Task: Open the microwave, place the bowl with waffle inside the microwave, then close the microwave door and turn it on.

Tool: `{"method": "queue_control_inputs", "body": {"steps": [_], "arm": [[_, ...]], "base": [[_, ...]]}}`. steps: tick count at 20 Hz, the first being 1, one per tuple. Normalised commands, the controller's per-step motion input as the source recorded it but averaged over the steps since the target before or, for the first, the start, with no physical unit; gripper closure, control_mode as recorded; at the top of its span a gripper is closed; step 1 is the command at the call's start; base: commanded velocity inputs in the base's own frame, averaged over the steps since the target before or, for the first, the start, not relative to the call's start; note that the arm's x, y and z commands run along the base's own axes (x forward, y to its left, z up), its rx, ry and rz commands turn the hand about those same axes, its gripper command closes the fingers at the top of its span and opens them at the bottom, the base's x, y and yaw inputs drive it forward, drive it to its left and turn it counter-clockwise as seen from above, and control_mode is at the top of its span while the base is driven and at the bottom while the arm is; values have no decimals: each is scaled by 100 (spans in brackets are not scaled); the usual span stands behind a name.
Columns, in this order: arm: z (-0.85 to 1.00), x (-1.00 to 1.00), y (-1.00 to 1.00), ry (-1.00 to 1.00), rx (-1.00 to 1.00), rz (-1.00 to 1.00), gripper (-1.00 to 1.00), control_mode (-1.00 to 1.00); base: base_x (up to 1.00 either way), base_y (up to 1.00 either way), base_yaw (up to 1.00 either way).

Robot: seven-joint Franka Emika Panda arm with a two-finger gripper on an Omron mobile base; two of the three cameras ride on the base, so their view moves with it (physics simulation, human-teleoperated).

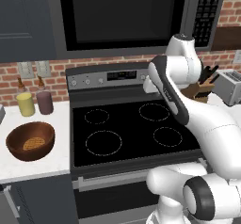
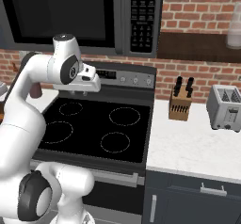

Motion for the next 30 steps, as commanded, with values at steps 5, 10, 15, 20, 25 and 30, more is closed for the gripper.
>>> {"method": "queue_control_inputs", "body": {"steps": [5, 10, 15, 20, 25, 30], "arm": [[0, 0, -38, -3, -2, -1, -100, -100], [14, -3, -30, -41, -8, -11, -100, -100], [56, -20, -41, -75, -12, -3, -100, -100], [8, 17, -63, -3, 1, -2, -100, -100], [6, 21, -45, -1, 6, 0, -100, -100], [59, 25, -18, -7, 8, 0, -100, -100]], "base": [[0, 0, 0], [0, 0, 0], [0, 0, 0], [0, 0, 0], [0, 0, 0], [0, 0, 0]]}}
